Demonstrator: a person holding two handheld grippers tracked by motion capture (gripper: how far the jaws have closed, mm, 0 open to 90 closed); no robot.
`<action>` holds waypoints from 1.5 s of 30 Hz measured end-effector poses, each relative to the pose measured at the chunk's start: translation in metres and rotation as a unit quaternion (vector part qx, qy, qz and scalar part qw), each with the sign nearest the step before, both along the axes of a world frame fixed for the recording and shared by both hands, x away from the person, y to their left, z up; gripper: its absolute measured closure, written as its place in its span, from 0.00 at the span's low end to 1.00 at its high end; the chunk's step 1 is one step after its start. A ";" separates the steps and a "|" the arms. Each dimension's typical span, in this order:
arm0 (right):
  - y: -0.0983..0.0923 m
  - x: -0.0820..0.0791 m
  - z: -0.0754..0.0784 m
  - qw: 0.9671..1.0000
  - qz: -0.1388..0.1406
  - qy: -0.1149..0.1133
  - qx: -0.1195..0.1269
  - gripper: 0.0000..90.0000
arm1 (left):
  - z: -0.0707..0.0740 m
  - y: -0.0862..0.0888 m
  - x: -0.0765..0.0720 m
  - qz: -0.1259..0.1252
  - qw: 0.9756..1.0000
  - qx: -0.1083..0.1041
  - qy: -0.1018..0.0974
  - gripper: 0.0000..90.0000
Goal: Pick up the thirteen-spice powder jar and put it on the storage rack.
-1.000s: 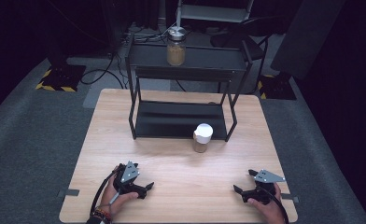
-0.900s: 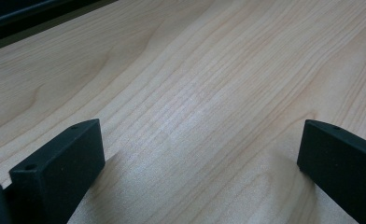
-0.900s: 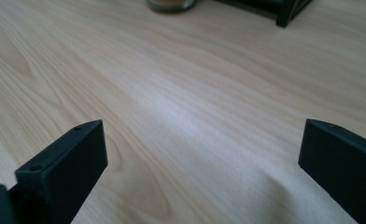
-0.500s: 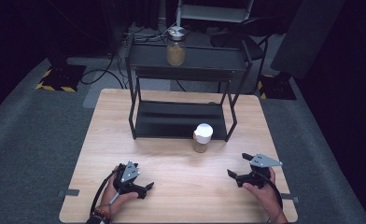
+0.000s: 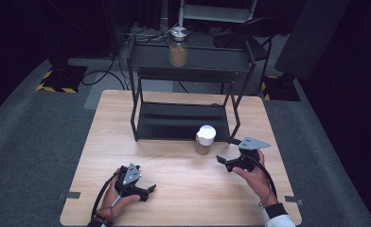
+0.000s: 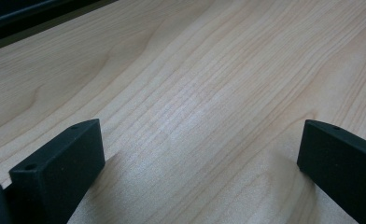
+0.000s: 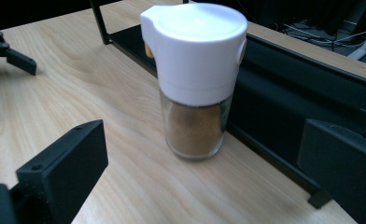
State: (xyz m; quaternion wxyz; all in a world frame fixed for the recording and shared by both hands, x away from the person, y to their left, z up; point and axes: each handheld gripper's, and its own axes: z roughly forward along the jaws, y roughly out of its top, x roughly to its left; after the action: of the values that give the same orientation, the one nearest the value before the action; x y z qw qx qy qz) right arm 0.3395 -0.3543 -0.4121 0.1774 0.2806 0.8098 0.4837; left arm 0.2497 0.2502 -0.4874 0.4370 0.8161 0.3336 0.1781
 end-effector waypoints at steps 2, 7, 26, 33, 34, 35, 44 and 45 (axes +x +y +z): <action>0.003 0.004 0.001 1.000 0.001 0.002 0.002 0.01 | 0.000 0.000 0.000 0.000 1.000 0.000 0.000 0.00; 0.010 0.016 0.001 1.000 0.001 0.006 0.009 0.01 | 0.000 0.000 0.000 0.000 1.000 0.000 0.000 0.00; 0.032 0.049 -0.003 0.999 0.031 0.008 0.004 0.01 | 0.000 0.001 0.000 -0.001 1.000 0.000 0.000 0.00; 0.039 0.062 -0.002 0.999 0.042 0.012 -0.002 0.01 | 0.000 0.001 0.001 -0.002 1.000 0.000 0.000 0.00; 0.040 0.063 -0.002 0.999 0.043 0.011 -0.002 0.01 | 0.000 0.001 0.001 -0.002 1.000 0.000 0.000 0.00; 0.041 0.065 -0.001 0.999 0.046 0.012 -0.002 0.02 | 0.000 0.001 0.001 -0.002 1.000 0.000 0.000 0.00; 0.049 0.073 -0.010 0.999 0.050 0.019 -0.002 0.06 | 0.000 0.001 0.001 -0.002 1.000 0.000 0.000 0.00; 0.049 0.073 -0.012 0.999 0.051 0.017 0.000 0.08 | 0.000 0.001 0.001 -0.002 1.000 0.000 0.000 0.00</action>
State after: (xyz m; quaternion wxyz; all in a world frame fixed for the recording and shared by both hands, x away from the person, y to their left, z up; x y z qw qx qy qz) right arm 0.4129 -0.3052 -0.4238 0.1384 0.2470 0.8259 0.4875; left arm 0.2502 0.2511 -0.4872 0.4371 0.8169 0.3321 0.1771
